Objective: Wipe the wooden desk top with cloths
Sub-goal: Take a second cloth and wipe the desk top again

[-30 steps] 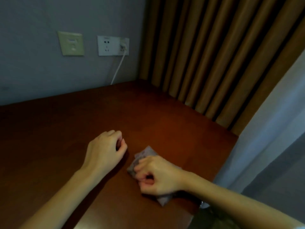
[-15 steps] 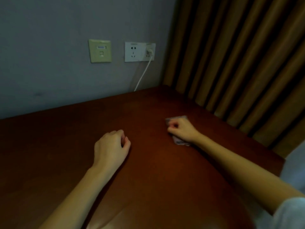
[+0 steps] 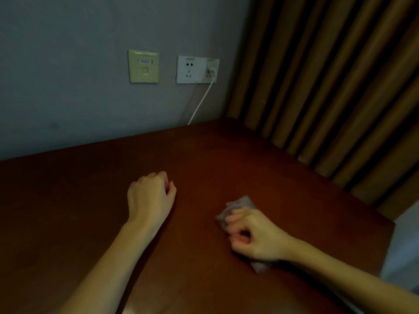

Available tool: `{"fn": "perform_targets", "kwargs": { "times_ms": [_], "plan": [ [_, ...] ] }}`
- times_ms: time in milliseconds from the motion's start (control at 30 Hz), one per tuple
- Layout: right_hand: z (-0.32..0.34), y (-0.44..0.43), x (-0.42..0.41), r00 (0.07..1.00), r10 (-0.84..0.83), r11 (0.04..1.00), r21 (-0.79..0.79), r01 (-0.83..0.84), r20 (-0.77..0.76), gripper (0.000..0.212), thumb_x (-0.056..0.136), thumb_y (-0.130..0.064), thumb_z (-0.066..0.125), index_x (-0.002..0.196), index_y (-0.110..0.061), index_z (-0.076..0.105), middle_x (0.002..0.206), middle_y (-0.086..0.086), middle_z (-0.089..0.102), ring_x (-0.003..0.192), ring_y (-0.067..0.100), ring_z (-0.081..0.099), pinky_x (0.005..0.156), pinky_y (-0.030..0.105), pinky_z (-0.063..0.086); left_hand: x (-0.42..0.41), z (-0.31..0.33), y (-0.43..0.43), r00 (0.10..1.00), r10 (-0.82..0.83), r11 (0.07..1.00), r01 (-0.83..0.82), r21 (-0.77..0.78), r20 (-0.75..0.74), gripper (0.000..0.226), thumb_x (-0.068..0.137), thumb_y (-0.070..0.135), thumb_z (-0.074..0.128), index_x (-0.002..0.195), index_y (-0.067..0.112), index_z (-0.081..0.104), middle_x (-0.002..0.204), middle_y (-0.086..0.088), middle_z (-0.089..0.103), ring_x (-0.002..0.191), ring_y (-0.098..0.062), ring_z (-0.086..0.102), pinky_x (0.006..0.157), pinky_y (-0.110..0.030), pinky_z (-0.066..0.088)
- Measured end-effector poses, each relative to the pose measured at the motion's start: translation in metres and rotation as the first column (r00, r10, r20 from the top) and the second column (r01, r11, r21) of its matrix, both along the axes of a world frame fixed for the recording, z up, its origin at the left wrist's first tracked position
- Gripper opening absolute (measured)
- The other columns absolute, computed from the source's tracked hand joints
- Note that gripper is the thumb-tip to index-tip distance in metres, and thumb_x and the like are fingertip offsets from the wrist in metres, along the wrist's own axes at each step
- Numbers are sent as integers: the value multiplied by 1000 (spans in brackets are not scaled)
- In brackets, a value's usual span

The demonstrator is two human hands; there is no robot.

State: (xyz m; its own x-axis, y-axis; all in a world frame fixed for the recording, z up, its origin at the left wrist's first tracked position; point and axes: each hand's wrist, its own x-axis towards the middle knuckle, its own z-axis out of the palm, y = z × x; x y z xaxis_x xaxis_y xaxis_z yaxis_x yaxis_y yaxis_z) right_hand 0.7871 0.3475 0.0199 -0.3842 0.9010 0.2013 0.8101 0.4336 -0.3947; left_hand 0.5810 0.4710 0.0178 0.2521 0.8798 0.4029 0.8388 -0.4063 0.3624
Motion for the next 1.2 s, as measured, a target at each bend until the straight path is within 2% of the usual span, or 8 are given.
{"fn": "perform_targets", "kwargs": {
  "times_ms": [200, 367, 467, 567, 700, 867, 1000, 1200],
  "plan": [
    [5, 129, -34, 997, 52, 998, 23, -51, -53, 22, 72, -27, 47, 54, -20, 38, 54, -11, 35, 58, 7, 38, 58, 22, 27, -9, -3, 13, 999, 40, 999, -40, -1, 5, 22, 92, 31, 53, 72, 23, 50, 66, 8, 49, 61, -10, 49, 57, -27, 40],
    [4, 178, 36, 943, -314, 948, 18, 317, -110, 25, 73, -24, 53, 52, -17, 41, 62, 8, 58, 59, 6, 54, 62, 34, 41, -11, -5, 11, 999, 37, 999, -37, -14, 32, 21, 92, 30, 54, 73, 23, 51, 69, 7, 50, 64, -9, 48, 57, -25, 40],
    [5, 155, 68, 909, -413, 910, 17, 414, -62, 23, 72, -24, 50, 53, -15, 40, 55, 0, 48, 52, 0, 50, 58, 27, 34, -10, -4, 12, 999, 42, 999, -42, 3, 25, 21, 92, 30, 53, 73, 21, 50, 70, 5, 51, 64, -12, 48, 56, -26, 37],
    [2, 114, 56, 955, -296, 955, -6, 296, -23, 22, 69, -26, 49, 53, -21, 35, 56, -6, 40, 53, 8, 42, 57, 29, 31, -6, -5, 13, 999, 40, 999, -40, 3, -21, 18, 96, 31, 45, 86, 20, 56, 81, 3, 55, 73, -13, 51, 65, -28, 41],
    [0, 99, -10, 995, 95, 995, 39, -94, -26, 29, 70, -13, 54, 52, -22, 34, 56, -9, 37, 57, 5, 38, 59, 26, 32, 4, 1, 33, 999, 30, 999, -31, -23, -33, 19, 97, 31, 43, 88, 19, 55, 86, 1, 57, 81, -16, 56, 73, -30, 39],
    [3, 179, -52, 981, 178, 984, -3, -178, -82, 26, 69, -19, 51, 50, -19, 33, 52, -2, 39, 50, 8, 37, 55, 29, 35, 4, 2, 57, 996, 85, 995, -86, -45, -21, 15, 95, 29, 46, 85, 20, 52, 87, -2, 61, 84, -23, 59, 68, -33, 33],
    [4, 251, -31, 993, 18, 1000, 8, -17, -119, 30, 70, -24, 52, 49, -29, 30, 53, -11, 42, 58, 1, 47, 58, 19, 34, -2, 0, 60, 994, 110, 993, -110, -30, -2, 20, 95, 30, 46, 77, 22, 40, 78, 2, 54, 73, -19, 53, 65, -32, 35],
    [8, 270, 63, 881, -472, 880, 43, 472, -27, 28, 82, -7, 59, 57, -8, 48, 46, -7, 52, 53, -11, 55, 63, 27, 36, -2, 0, 59, 996, 93, 995, -93, -30, 6, 22, 96, 30, 45, 76, 22, 39, 72, 7, 46, 66, -11, 46, 62, -27, 35]
  ]
}}
